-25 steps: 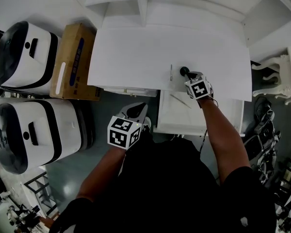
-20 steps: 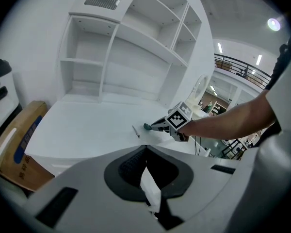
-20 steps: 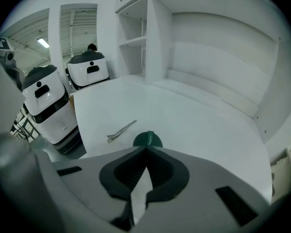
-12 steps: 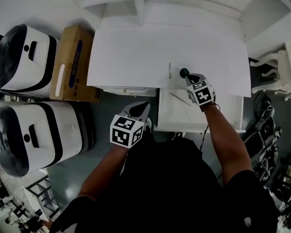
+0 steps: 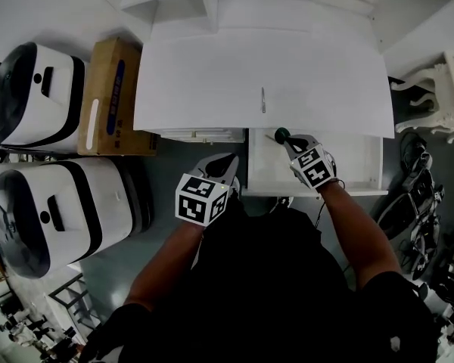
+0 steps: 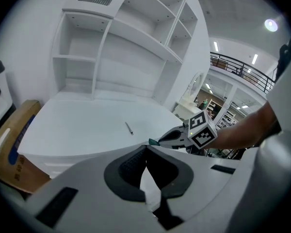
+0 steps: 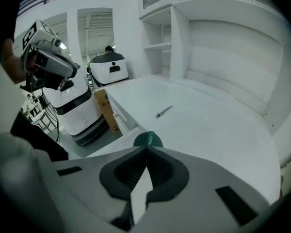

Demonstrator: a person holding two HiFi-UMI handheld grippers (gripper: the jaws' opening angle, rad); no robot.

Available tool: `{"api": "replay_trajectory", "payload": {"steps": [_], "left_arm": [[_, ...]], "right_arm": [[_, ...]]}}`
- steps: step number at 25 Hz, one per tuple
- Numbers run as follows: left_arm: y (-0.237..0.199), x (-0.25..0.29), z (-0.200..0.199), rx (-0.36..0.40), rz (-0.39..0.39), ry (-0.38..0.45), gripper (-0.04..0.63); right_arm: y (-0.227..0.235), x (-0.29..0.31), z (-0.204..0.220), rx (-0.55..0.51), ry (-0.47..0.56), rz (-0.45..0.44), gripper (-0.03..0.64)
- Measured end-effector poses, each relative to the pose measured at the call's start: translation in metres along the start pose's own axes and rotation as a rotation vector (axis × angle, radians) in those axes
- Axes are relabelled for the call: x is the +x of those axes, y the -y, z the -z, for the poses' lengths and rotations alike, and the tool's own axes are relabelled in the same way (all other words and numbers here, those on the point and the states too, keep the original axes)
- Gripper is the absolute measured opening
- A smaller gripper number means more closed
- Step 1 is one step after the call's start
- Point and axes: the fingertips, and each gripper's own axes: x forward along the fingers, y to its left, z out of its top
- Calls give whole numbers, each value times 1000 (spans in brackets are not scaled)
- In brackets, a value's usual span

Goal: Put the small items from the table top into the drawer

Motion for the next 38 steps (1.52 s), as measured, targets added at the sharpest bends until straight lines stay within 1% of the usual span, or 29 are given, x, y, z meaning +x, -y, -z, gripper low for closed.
{"api": "replay_trajectory", "payload": {"steps": [4,9,16,23,29,35,36,38], "left_arm": [[1,1,3,3,2,-11,3],[0,-2,9,-1,-5,-23,4],[-5,-8,21,-25,-26,-40,4],[-13,-14,26,-49,-53,-47,4],[-16,-16,27,-58,-57,-50,4],[-14,-13,24,-50,-47,-49,4],[-14,-12,23,-48,-45,-49,4],[-13,-11,22,-44,-40,-47,3]], "right_arm": [[-21,9,25,-5,-51,-37,26],[-34,32,58,-89,-151,-65,26],[-39,67,94,-216,-287,-94,26],[-41,89,118,-262,-376,-109,28],[-44,94,125,-275,-412,-115,28],[-44,96,127,-230,-418,-129,32],[-45,96,126,-225,-414,-133,42],[-45,94,124,-211,-404,-138,82]]}}
